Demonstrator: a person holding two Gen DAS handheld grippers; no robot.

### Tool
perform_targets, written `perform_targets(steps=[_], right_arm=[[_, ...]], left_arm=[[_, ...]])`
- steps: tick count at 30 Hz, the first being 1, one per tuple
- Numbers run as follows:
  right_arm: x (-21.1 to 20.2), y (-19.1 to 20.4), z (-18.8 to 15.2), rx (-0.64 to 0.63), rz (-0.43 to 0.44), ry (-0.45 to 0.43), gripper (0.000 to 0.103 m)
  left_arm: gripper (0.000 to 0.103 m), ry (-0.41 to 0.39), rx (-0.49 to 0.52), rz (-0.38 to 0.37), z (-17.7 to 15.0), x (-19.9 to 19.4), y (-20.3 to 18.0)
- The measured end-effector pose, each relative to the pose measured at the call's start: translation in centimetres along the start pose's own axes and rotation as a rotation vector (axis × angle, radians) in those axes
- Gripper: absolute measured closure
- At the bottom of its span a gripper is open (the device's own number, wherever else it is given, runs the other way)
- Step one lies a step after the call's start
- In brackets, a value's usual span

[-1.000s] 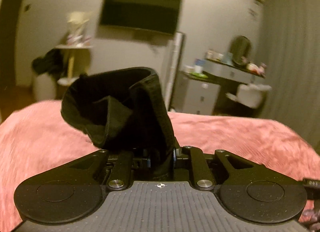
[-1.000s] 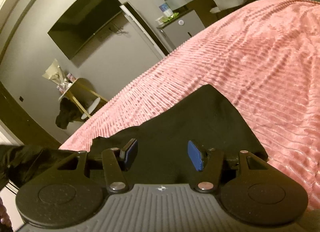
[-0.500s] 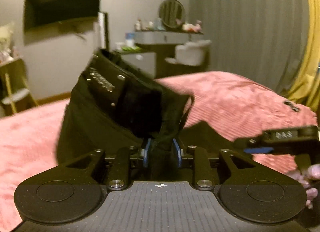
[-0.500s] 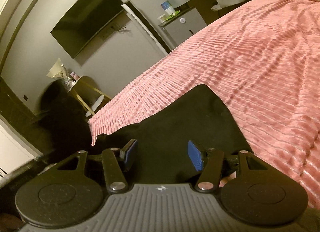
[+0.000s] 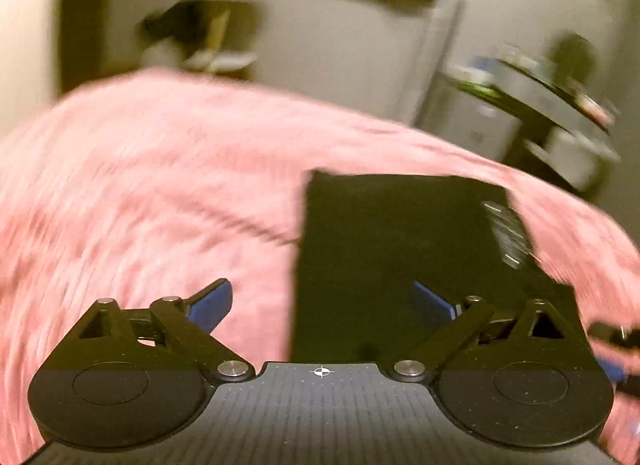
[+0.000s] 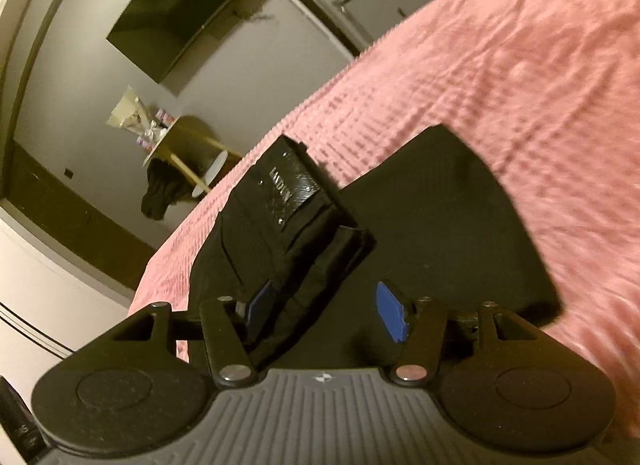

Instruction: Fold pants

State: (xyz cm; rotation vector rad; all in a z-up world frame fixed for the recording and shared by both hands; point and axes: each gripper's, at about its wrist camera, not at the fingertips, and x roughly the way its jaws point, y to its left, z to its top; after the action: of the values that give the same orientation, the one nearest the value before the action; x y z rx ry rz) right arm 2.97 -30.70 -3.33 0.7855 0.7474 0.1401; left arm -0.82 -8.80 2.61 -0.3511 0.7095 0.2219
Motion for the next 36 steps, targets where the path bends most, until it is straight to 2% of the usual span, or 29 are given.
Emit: perform_targets(steps=[2, 4, 6, 8, 14, 17, 21, 22, 24, 25, 27, 30, 34, 36], right_arm=[[1.6, -0.5, 0.9, 0.054, 0.008, 0.040, 0.045], [3.1, -1.2, 1.6, 0.106, 0.012, 0.073, 0.044], [4.4, -1.8, 2.2, 0.152, 0.018, 0.092, 0.044], [5.7, -2.2, 2.5, 0.193, 0.029, 0.100, 0.044], [9.0, -3.8, 2.8, 0.395, 0.150, 0.079, 0.037], [9.8, -3.3, 2.7, 0.430, 0.182, 0.068, 0.034], [10.9, -1.9, 2.8, 0.396, 0.159, 0.068, 0.033], [10.9, -1.5, 2.9, 0.383, 0.141, 0.063, 0.043], [10.8, -0.2, 2.9, 0.298, 0.071, 0.058, 0.068], [10.6, 0.9, 2.9, 0.230, 0.041, 0.046, 0.072], [9.5, 2.9, 2.9, 0.130, 0.019, 0.015, 0.074], [7.6, 5.9, 3.4, 0.088, 0.085, -0.039, 0.075], [5.3, 8.7, 3.8, 0.049, 0.148, -0.083, 0.075], [4.3, 9.4, 4.0, 0.058, 0.179, -0.090, 0.076]], left_arm=[[0.003, 0.105, -0.143, -0.035, 0.1, 2.0, 2.5], [0.004, 0.177, -0.270, -0.040, 0.2, 3.5, 4.6], [0.003, 0.193, -0.369, -0.050, -0.2, 4.3, 6.0], [0.003, 0.194, -0.392, -0.073, -0.5, 4.5, 6.6], [0.003, 0.188, -0.306, -0.106, -0.4, 4.5, 5.4], [0.003, 0.191, -0.302, -0.116, -0.6, 4.9, 5.2], [0.003, 0.214, -0.273, -0.125, -0.7, 5.0, 4.7], [0.003, 0.224, -0.260, -0.132, -0.7, 5.2, 4.4], [0.003, 0.235, -0.234, -0.142, -0.7, 5.2, 4.1], [0.003, 0.232, -0.224, -0.143, -0.8, 5.1, 4.0], [0.003, 0.231, -0.210, -0.153, -0.8, 4.9, 3.8], [0.004, 0.242, -0.141, -0.174, -1.0, 4.7, 2.9], [0.004, 0.246, 0.028, -0.250, -1.4, 3.6, 0.6], [0.004, 0.266, 0.123, -0.260, -1.9, 3.4, -0.8]])
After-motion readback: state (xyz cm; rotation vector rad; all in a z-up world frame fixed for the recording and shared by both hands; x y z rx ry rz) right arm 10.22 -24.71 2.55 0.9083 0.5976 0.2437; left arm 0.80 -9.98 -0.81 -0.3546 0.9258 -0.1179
